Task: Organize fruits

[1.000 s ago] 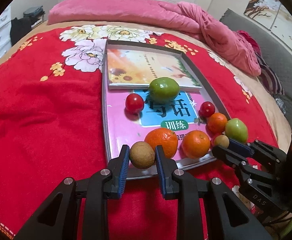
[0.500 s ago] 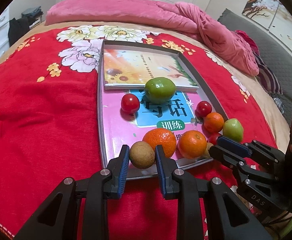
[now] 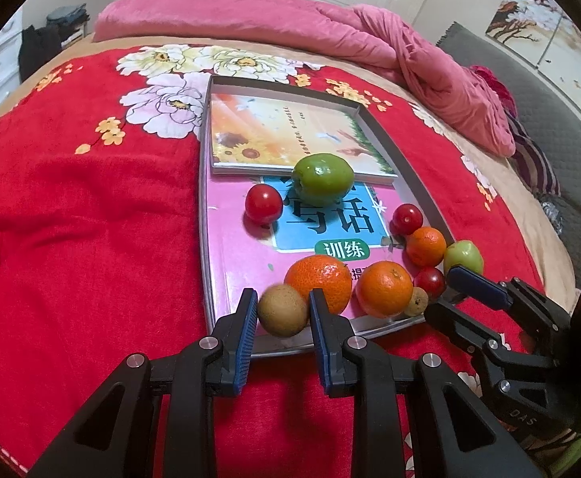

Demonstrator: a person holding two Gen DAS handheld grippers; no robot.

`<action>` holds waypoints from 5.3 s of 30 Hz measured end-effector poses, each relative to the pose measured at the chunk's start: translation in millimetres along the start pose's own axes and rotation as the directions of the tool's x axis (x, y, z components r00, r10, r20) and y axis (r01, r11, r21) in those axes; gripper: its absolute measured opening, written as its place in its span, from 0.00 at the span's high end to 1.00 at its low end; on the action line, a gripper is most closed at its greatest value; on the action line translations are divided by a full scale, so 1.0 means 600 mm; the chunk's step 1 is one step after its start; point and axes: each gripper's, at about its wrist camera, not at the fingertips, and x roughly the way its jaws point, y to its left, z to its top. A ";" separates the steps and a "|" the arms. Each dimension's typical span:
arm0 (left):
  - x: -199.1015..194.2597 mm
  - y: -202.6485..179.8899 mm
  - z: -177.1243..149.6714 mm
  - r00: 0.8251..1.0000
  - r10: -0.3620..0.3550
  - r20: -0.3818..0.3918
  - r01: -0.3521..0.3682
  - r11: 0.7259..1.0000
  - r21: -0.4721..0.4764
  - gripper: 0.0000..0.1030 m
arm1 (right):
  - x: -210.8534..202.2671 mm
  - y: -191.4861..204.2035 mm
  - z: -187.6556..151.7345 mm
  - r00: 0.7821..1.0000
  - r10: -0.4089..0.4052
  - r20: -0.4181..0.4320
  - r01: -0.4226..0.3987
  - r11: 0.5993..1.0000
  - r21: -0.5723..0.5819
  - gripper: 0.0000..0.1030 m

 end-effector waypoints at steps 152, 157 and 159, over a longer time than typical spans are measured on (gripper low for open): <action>-0.140 -0.083 -0.126 0.994 0.102 0.031 -0.102 0.994 0.030 0.25 | -0.169 0.032 -0.069 0.987 -0.159 0.034 0.155 0.982 0.106 0.01; -0.143 -0.083 -0.124 0.993 0.109 0.040 -0.110 0.994 0.027 0.25 | -0.171 0.030 -0.068 0.985 -0.167 0.040 0.162 0.980 0.112 0.01; -0.141 -0.080 -0.122 0.990 0.137 0.047 -0.138 0.990 0.020 0.25 | -0.170 0.026 -0.068 0.984 -0.174 0.039 0.168 0.979 0.118 0.01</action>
